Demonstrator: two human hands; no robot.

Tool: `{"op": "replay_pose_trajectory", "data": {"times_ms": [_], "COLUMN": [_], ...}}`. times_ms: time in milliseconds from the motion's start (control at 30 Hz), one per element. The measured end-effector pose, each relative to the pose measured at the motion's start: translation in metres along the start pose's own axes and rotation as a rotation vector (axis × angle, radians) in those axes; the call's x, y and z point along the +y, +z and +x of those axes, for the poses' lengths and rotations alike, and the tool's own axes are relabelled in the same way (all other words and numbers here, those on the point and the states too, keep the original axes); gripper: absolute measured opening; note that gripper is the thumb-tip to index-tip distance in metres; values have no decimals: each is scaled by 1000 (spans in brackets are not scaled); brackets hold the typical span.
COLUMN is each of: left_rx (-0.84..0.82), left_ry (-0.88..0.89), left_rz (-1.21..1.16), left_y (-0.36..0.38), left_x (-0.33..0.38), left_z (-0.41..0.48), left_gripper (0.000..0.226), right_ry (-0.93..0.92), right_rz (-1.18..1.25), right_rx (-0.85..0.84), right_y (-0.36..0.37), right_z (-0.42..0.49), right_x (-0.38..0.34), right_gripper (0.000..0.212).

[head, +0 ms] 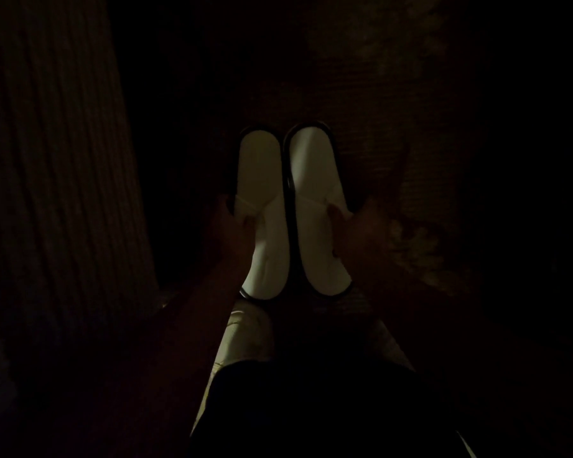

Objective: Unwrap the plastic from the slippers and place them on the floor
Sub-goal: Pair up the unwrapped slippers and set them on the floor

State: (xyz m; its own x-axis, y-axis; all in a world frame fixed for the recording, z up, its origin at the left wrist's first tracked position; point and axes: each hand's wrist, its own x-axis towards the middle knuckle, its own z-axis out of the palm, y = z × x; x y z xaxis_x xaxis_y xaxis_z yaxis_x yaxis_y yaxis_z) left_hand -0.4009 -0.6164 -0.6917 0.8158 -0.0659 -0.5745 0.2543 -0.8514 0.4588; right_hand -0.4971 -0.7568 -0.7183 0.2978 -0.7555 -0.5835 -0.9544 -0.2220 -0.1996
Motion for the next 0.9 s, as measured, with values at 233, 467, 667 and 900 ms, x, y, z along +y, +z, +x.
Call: {"op": "replay_pose_trajectory", "data": {"times_ms": [233,467,667,900], "left_rx": [-29,-4,-37,5], "left_ry": [-26,3,11,-21], "left_rz": [31,-11,31,97], "left_y": [1,0,2,0], "left_x": [3,-1,-5,13], "left_z": [-1,-3,-1,-10], "left_gripper": [54,53,56,69], "right_ry": [50,108,-789,-655], "right_rz": [-284,-347,-457,-479], "right_rx": [228,140,83,-332], "right_y": [-12,-14,-15,-29], "right_z": [-4,-11,-17,-23], "right_x": [-2,-8,-15,-25], "right_gripper": [60,66,47,62]}}
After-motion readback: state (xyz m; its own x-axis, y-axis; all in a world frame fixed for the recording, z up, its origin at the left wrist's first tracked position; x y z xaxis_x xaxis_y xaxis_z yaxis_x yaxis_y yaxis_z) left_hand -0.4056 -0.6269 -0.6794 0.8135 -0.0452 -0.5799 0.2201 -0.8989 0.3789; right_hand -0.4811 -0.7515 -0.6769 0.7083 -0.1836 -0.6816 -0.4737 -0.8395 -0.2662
